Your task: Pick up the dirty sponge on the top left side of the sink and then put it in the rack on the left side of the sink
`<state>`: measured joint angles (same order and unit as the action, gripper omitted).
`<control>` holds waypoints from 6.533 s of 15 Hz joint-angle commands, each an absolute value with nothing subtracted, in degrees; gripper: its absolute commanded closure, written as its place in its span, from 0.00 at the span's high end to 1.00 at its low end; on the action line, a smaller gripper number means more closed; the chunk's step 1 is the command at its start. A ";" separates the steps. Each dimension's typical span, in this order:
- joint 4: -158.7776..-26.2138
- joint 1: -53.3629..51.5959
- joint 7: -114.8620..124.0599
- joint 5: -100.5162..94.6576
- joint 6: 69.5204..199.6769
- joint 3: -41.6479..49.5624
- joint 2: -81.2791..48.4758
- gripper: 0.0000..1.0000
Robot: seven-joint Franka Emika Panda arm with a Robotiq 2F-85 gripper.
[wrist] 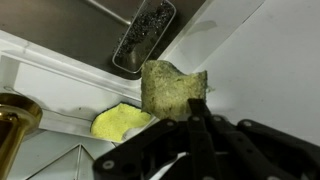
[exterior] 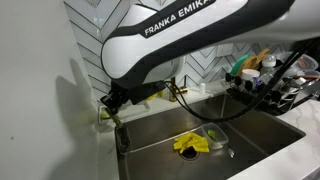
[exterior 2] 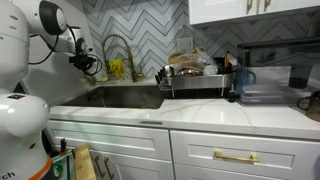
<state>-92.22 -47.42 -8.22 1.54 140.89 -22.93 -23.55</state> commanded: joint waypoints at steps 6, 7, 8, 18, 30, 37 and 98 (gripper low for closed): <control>-95.04 -41.54 -10.44 11.73 147.21 -27.93 -25.49 0.00; -94.97 -40.30 -12.05 13.94 147.76 -29.43 -26.18 0.00; -95.26 -39.51 -12.57 15.08 147.78 -30.14 -26.44 0.00; -96.87 -33.43 -16.12 19.46 147.80 -35.15 -29.76 0.00; -95.89 -29.15 -16.15 19.32 148.73 -40.06 -34.93 0.00; -94.97 -27.45 -17.89 18.90 151.86 -42.45 -37.82 0.00; -84.75 -36.90 -0.76 11.46 137.08 -30.27 -38.41 1.00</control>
